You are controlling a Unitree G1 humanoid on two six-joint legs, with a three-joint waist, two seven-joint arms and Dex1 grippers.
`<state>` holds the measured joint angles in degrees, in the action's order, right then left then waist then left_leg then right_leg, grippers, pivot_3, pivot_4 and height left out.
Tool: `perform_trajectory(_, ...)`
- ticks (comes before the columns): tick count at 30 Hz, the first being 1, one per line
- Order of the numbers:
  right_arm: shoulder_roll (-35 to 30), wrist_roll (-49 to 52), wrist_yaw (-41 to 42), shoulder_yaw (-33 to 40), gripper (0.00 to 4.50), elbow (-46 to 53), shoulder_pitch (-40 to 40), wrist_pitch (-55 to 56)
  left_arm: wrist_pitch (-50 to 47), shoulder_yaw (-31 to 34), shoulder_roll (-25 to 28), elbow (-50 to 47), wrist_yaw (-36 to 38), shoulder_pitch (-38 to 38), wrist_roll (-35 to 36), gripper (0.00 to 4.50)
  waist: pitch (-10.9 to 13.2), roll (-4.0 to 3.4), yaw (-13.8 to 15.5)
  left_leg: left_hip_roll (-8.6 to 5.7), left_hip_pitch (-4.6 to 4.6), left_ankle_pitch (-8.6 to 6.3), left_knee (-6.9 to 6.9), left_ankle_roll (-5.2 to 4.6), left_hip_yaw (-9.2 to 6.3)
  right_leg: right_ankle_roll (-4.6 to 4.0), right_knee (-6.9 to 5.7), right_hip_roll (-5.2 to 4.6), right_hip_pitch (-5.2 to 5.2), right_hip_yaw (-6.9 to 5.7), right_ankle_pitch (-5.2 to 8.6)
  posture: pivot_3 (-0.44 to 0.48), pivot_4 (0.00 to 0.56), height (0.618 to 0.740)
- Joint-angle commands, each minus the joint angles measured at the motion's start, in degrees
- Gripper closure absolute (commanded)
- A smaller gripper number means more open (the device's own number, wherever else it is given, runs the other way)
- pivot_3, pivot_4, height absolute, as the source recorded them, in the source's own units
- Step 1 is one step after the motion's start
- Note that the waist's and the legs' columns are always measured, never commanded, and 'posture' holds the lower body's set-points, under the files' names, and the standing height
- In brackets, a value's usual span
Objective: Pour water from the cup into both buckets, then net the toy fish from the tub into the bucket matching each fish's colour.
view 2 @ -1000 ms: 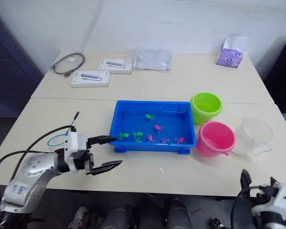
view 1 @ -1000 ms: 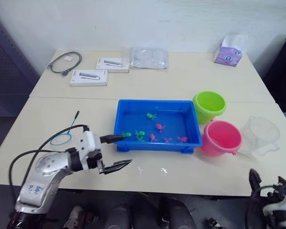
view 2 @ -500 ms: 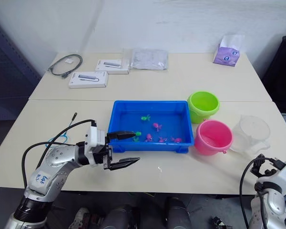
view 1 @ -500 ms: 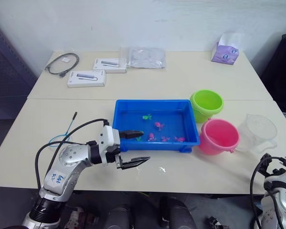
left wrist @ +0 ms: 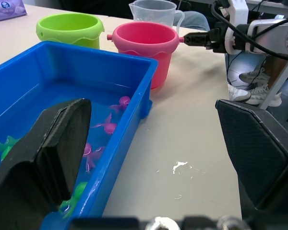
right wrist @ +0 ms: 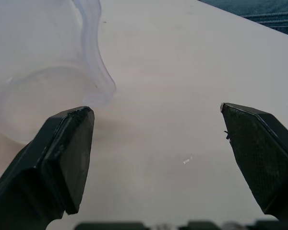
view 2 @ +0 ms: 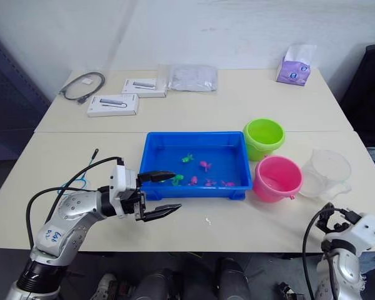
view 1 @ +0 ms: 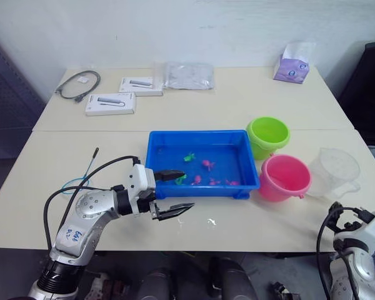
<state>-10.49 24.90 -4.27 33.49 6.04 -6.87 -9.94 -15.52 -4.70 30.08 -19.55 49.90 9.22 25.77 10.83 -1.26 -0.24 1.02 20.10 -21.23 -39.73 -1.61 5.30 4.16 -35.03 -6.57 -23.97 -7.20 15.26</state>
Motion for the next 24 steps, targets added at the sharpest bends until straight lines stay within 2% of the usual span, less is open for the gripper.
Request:
perform_trajectory(1,-1.9,0.4,-0.2,2.4,0.0,-2.0,2.5,1.6,0.6,0.4,0.0,-1.8,-0.2,0.3,-0.2,0.05,0.0,0.01,0.0,0.0,0.0,0.0,0.0,0.0,0.0,0.0,0.0,0.0,0.0,0.0,0.0,0.0,0.15,0.74)
perform_trajectory(9,-3.6,-0.9,-0.2,2.6,0.0,-7.3,6.4,3.9,0.6,2.2,2.4,-3.1,0.8,-2.2,0.4,0.05,0.0,0.01,0.0,0.0,0.02,0.01,0.0,-0.01,0.05,0.0,0.0,0.0,-0.04,0.02,0.0,0.0,0.15,0.74)
perform_trajectory(16,-3.9,-1.1,-1.4,3.3,0.0,-12.6,10.4,7.5,0.9,1.5,1.5,-2.8,0.1,-1.1,-0.2,0.05,0.0,0.01,0.0,0.0,0.02,0.01,0.01,-0.02,0.05,0.0,-0.01,0.0,-0.06,0.04,0.0,0.0,0.15,0.74)
perform_trajectory(24,-5.8,-0.2,1.5,3.7,0.0,-19.8,14.8,11.6,2.3,0.8,0.6,-1.3,0.3,0.3,-1.6,0.05,0.0,0.01,-0.1,-0.01,0.02,0.02,0.01,-0.03,0.09,0.01,-0.01,0.01,-0.06,0.04,-0.01,0.0,0.15,0.74)
